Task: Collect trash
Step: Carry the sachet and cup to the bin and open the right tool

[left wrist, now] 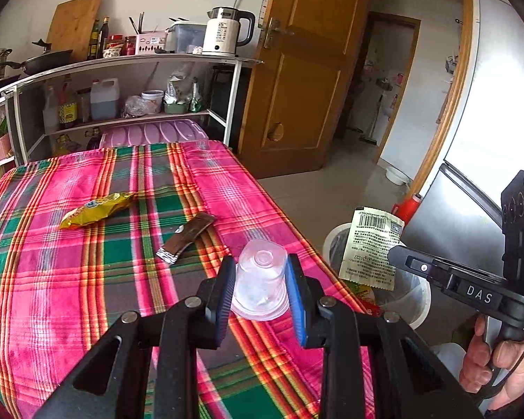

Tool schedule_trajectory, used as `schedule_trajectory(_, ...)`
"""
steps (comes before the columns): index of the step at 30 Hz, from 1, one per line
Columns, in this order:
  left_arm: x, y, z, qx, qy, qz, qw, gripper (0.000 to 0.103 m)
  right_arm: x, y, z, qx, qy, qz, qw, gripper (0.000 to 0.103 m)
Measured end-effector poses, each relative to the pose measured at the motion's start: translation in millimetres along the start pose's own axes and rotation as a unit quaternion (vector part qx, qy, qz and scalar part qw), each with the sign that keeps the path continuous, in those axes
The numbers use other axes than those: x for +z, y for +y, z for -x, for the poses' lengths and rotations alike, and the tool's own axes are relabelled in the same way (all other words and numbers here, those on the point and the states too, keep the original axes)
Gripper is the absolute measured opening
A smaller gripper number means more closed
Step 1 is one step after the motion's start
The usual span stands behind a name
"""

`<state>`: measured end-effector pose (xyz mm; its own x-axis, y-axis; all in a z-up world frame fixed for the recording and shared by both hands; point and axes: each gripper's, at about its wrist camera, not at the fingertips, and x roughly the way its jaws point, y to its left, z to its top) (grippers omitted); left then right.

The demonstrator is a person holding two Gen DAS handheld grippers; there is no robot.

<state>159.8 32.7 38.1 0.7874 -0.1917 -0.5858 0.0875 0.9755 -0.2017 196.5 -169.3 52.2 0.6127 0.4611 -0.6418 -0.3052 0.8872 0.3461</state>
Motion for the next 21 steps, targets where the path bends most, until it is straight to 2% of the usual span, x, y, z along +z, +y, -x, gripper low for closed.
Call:
schedule_trajectory(13,9.3,-65.1,-29.0,-0.052,0.014,-0.038,0.9979,0.030,-5.6,-69.1,34.2,-0.041,-0.022,-0.054,0.997,0.003)
schedule_trajectory(21,8.9,-91.2,-46.4,-0.071,0.025,-0.050,0.9959,0.030,-9.8,-94.7,38.9,-0.054,-0.023,-0.074,0.996,0.003)
